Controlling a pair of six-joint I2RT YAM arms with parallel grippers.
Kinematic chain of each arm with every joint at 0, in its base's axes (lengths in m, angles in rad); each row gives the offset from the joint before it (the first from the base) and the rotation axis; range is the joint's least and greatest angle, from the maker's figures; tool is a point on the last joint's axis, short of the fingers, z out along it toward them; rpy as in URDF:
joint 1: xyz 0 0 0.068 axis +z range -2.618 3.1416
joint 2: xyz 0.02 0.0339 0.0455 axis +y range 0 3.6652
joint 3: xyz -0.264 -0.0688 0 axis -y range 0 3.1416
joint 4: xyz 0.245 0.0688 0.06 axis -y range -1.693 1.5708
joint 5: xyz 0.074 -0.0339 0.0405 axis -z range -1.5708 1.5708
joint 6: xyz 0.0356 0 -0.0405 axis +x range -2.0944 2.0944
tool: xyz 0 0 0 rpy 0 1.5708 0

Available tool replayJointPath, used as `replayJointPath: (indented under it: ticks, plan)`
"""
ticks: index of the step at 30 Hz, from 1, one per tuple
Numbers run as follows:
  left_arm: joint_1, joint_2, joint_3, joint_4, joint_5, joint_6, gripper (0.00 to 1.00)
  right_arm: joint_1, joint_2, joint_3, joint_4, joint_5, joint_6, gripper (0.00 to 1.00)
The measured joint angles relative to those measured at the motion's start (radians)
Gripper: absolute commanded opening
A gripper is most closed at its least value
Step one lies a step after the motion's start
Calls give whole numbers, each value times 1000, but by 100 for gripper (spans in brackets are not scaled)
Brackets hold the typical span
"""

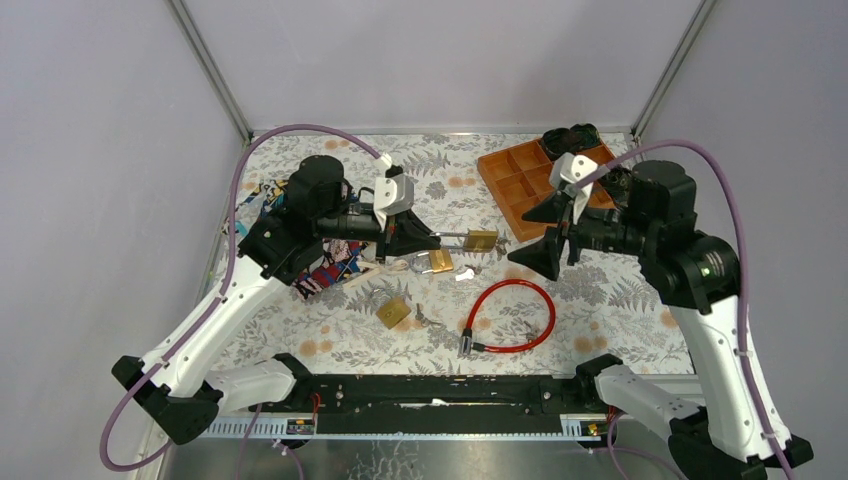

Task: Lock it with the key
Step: Place the lock at the center of the board.

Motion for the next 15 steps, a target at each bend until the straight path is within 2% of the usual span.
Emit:
replayJointPath:
  ticks: [4, 6, 8, 13, 15]
  plan:
    - [0, 0, 0, -9, 10, 12, 0, 5, 50, -5, 21, -10, -5, 80]
    - [0, 1, 0, -11, 21, 14, 0, 14, 74, -23, 34, -15, -8, 74]
    - [0, 1, 1, -15, 26, 16, 0, 26, 90, -38, 34, -19, -21, 62]
    - [5, 7, 5, -22, 29, 19, 0, 58, 103, -43, 33, -27, -47, 17]
    - [5, 12, 10, -23, 28, 21, 0, 66, 102, -44, 30, -37, -51, 6]
